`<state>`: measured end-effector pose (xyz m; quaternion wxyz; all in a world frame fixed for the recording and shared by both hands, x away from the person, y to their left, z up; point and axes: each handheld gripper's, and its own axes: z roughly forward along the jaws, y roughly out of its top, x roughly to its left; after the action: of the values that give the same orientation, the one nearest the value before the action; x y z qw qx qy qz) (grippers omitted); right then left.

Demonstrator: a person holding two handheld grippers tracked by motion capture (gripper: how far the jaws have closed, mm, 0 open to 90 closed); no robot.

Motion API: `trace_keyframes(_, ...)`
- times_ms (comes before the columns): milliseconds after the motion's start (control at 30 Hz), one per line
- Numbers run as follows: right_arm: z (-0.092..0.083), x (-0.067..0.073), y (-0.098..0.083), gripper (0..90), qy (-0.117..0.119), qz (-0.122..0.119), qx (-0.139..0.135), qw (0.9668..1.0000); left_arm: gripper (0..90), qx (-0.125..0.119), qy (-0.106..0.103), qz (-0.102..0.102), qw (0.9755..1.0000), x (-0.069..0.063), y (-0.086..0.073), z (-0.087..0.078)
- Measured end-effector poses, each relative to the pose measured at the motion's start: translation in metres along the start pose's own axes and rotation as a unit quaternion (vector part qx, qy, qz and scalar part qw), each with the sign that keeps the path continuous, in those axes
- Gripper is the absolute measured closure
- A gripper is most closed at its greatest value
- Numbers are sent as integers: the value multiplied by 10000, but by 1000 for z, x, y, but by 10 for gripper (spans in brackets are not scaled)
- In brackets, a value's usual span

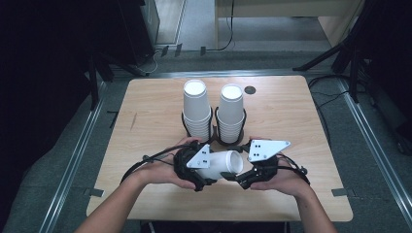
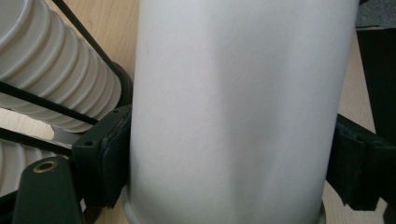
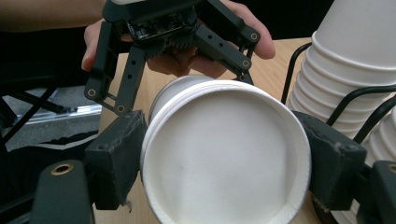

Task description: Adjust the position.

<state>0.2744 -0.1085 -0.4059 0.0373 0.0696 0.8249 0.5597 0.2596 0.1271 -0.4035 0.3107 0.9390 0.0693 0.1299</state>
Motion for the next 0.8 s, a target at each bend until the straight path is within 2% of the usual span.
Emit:
trace_keyframes(633,6,-1,-5,234,73,140,238,9996,138,102,-5,45,9999,-1,0,2)
trace_keyframes(800,5,-2,-4,237,95,117,202,9997,107,47,20,-67,10000,-1,-1,4)
